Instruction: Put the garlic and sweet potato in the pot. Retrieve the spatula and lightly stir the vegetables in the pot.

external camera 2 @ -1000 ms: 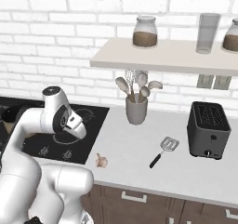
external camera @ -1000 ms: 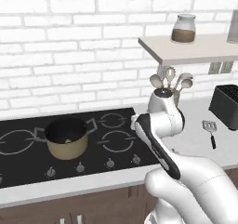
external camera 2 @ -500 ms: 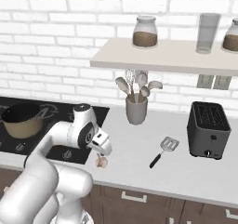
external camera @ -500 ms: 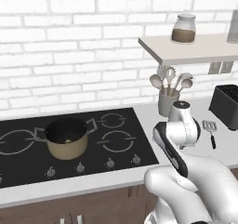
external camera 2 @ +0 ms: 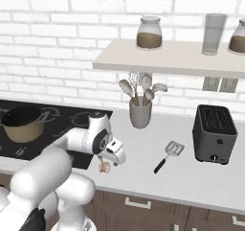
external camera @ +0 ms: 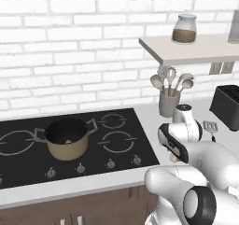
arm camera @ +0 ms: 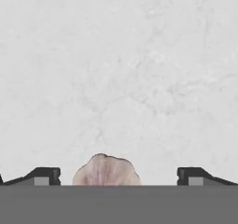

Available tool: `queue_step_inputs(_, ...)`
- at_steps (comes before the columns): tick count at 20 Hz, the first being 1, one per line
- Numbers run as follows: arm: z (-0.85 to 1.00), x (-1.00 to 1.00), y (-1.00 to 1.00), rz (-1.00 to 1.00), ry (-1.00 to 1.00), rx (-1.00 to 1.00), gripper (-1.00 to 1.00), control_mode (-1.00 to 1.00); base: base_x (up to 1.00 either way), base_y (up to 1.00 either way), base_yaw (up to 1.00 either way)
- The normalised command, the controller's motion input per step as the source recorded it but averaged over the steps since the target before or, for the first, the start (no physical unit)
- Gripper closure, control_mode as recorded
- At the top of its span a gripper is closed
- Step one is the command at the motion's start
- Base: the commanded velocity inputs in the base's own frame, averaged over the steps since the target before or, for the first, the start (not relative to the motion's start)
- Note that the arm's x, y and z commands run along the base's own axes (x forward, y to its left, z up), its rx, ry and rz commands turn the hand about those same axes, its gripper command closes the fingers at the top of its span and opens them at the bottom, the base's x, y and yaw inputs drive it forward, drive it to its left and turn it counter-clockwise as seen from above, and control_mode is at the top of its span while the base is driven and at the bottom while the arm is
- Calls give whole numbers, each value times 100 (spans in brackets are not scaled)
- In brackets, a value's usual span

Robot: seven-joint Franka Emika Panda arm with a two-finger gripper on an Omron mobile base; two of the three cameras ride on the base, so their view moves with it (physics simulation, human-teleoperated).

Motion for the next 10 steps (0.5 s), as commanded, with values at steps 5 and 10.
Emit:
queue_step_inputs(5, -29, -20, 18, 5, 1, 0, -100, -100, 0, 0, 0)
queue_step_inputs(10, -29, -3, 12, 3, 4, 0, -100, -100, 0, 0, 0)
